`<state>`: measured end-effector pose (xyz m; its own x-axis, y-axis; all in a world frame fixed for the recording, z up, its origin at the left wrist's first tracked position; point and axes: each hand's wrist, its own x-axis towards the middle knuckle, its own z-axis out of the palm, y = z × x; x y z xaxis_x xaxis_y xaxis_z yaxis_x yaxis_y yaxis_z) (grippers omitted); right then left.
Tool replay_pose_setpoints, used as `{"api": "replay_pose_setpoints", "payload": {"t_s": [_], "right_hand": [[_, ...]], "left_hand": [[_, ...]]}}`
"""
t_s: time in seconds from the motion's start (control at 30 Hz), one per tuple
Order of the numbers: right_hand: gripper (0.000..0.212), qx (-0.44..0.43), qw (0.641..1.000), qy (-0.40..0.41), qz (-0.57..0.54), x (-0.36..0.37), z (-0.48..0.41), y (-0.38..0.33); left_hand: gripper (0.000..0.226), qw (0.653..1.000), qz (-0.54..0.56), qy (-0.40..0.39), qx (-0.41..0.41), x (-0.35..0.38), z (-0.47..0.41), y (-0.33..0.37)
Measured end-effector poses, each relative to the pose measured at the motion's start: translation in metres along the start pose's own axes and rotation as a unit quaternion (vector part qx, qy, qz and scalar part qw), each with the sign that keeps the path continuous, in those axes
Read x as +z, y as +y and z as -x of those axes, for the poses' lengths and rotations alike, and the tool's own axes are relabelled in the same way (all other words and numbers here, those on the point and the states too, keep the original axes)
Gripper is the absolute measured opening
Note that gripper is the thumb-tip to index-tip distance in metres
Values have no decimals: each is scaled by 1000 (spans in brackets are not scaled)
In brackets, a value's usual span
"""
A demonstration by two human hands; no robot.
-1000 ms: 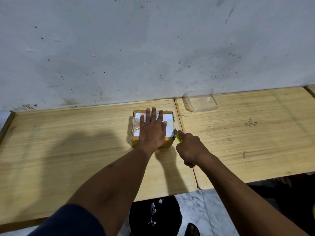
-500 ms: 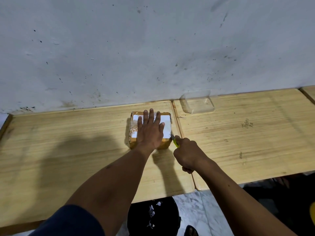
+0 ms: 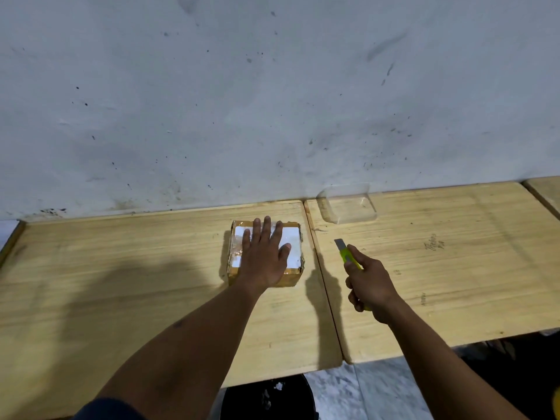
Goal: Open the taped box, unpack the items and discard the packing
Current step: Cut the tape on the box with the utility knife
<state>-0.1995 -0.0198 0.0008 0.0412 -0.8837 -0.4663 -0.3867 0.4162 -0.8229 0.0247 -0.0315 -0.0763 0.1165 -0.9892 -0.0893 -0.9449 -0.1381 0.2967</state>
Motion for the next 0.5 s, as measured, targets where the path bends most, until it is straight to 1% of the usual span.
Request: {"api": "replay_pose_setpoints", "payload": {"t_s": [0.1,0.2,0.23,0.33,0.37,0.4,0.5], "right_hand": [[53,3,1000,-8,-6,3,-13,4],[44,64,993,-55,-78,3,-23,8],[45,81,991,-67,-89,2,-25,11],[61,99,988,-95,-65,-2,-30,24],[62,98,989,-93,-51,-2,-32,27],[58,91,992,-83,-32,-3,-34,30],[26,64,997,-31,16,-5,-43,40]], "left_hand": [[60,1000,-2,-3,-1,0,1,0],[60,1000,-5,-1,0,0,2,-1],[61,1000,-5,-1,1,0,2,-1],[63,1000,-7,2,1,0,1,-1],[65,1000,-9,4,1,0,1,-1],[68,1000,-11,5,0,1,1,0],[85,1000,3,0,-14,-2,1,7]]}}
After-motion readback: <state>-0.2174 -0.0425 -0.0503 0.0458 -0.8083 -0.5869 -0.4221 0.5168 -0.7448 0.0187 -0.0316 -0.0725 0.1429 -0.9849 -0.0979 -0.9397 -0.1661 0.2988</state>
